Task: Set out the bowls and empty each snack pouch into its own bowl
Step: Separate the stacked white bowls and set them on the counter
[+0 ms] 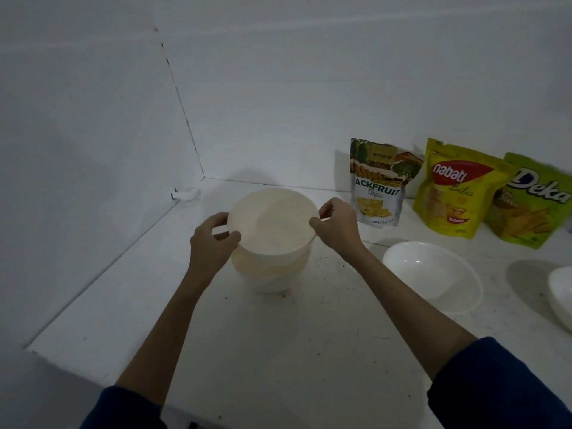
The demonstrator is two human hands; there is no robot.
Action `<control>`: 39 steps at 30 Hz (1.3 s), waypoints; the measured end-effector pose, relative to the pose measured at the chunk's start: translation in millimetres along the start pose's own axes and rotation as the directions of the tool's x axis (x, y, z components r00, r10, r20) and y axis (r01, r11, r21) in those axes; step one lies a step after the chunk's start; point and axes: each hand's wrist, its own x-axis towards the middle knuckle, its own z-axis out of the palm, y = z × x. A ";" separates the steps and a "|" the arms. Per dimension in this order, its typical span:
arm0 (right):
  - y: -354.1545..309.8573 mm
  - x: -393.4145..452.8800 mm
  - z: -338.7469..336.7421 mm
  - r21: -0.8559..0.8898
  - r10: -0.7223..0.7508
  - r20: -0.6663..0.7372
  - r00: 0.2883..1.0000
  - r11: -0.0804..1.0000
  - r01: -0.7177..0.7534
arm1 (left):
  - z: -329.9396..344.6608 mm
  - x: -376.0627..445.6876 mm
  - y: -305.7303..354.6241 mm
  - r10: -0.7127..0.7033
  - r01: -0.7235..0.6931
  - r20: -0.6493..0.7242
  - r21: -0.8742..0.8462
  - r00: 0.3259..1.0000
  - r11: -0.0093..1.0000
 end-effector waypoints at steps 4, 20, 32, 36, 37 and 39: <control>-9.3 -13.5 -37.3 0.101 -0.023 -0.083 0.996 0.994 0.031 | 9.5 -4.4 24.5 0.076 -0.073 0.047 -0.060 0.996 0.996; 96.2 -202.6 -201.3 0.048 0.246 -0.230 0.941 0.969 -0.242 | 124.7 -184.8 40.1 0.077 -0.008 0.418 -0.166 0.905 0.986; 121.2 -258.4 -206.6 0.055 0.270 -0.195 0.943 0.963 -0.265 | 122.1 -247.5 22.3 -0.023 0.086 0.437 -0.124 0.899 0.989; 119.4 -262.5 -211.4 0.056 0.283 -0.151 0.947 0.959 -0.278 | 120.1 -249.0 22.9 -0.031 0.102 0.467 -0.126 0.884 0.987; 118.3 -262.0 -212.2 0.015 0.274 -0.144 0.951 0.961 -0.275 | 120.0 -248.5 23.7 -0.032 0.102 0.477 -0.121 0.879 0.987; 114.3 -257.9 -213.1 -0.157 0.200 -0.176 0.964 0.961 -0.228 | 119.2 -245.5 24.4 -0.024 0.079 0.485 -0.094 0.874 0.992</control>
